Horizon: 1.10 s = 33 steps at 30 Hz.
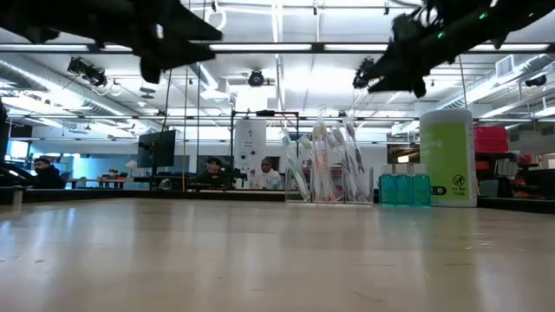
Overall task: Pick & Place toothbrushing station
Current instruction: Return to home position
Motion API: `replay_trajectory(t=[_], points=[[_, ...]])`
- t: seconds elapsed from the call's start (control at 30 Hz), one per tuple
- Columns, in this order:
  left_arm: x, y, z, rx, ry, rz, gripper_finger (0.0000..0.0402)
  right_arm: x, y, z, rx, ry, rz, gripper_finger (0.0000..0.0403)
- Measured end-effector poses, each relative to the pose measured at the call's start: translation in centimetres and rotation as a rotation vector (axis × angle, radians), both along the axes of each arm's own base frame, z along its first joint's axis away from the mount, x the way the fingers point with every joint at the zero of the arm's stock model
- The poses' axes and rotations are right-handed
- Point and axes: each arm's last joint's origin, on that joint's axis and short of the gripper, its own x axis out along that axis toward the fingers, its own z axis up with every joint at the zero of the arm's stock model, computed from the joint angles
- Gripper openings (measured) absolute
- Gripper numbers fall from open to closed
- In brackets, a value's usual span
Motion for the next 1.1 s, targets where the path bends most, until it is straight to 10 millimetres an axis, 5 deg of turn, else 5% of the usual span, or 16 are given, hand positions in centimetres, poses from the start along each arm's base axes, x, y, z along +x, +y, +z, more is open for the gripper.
replay_trajectory(t=[0.27, 0.43, 0.7, 1.1], points=[[-5.9, 1.9, 0.7, -0.065, -0.176, -0.059, 0.0214, -1.5, 4.0, 2.4, -0.035, -0.121, 0.285, 0.0151], [-8.1, 2.7, -0.1, -0.11, -0.253, -0.051, 0.0214, -2.2, 6.4, 1.4, -0.055, -0.207, 0.398, 0.0099], [-8.8, 3.0, -1.0, -0.125, -0.259, -0.039, 0.0214, -4.8, 9.0, -3.4, -0.028, -0.41, 0.564, 0.0011], [-8.7, 3.0, -1.1, -0.144, -0.256, -0.028, 0.0214, -9.1, 8.9, -5.3, -0.045, -0.464, 0.537, 0.0007]])
